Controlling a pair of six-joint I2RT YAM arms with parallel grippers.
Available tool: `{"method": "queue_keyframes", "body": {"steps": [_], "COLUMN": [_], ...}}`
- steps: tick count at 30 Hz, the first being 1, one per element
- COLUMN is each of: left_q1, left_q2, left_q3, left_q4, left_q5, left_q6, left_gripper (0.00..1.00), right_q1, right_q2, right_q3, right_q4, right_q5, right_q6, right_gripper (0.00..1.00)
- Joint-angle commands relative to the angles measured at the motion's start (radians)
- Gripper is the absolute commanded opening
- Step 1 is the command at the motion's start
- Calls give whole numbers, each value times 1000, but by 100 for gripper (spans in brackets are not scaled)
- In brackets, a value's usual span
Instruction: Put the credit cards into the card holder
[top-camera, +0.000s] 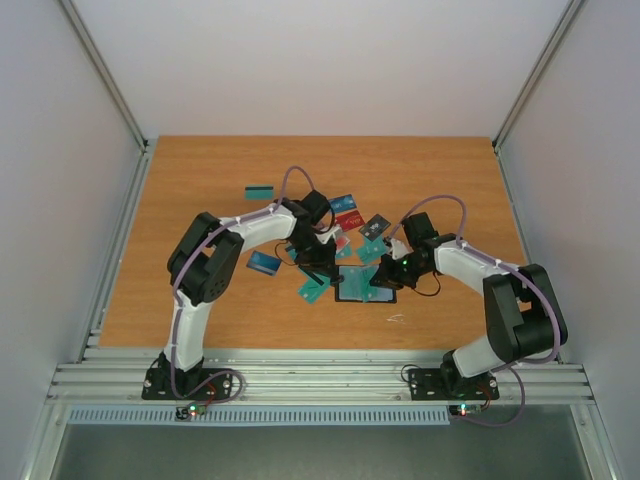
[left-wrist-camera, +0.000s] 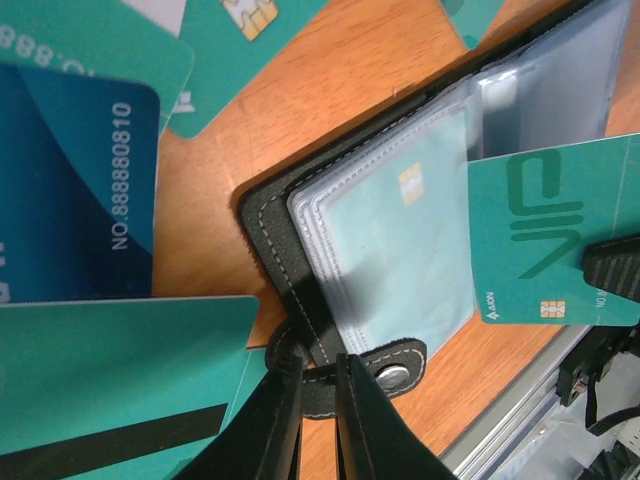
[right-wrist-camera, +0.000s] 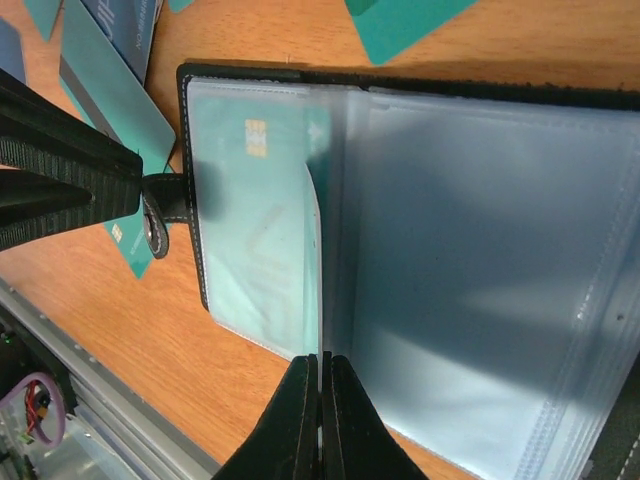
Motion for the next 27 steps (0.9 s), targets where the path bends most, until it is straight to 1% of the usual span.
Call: {"method": "queue_keyframes", "body": {"steps": [1,7,15,22,27], "left_q1": [-5,-6,-6,-6,-6], "left_q2": [41,64,93,114,117], "left_q3": [46,81,100,106,111], "left_q4": [-33,-71,-74,-73,-77], "left_q5": [11,7,7,12,12], "left_q6": [38,70,88,89,95], "left_gripper": [11,11,11,11,11], "right_q1": [-7,-8,-10,-11,-11], "right_q2": [18,65,106,163,173], "right_q3": [-7,35,66,84,83], "right_q4": [32,-12,-12,-1,6], "right_q5": [29,26,18,1,-2], "right_q6": [-45,-98,-117,-116,-106], "right_gripper": [1,1,1,1,1]}}
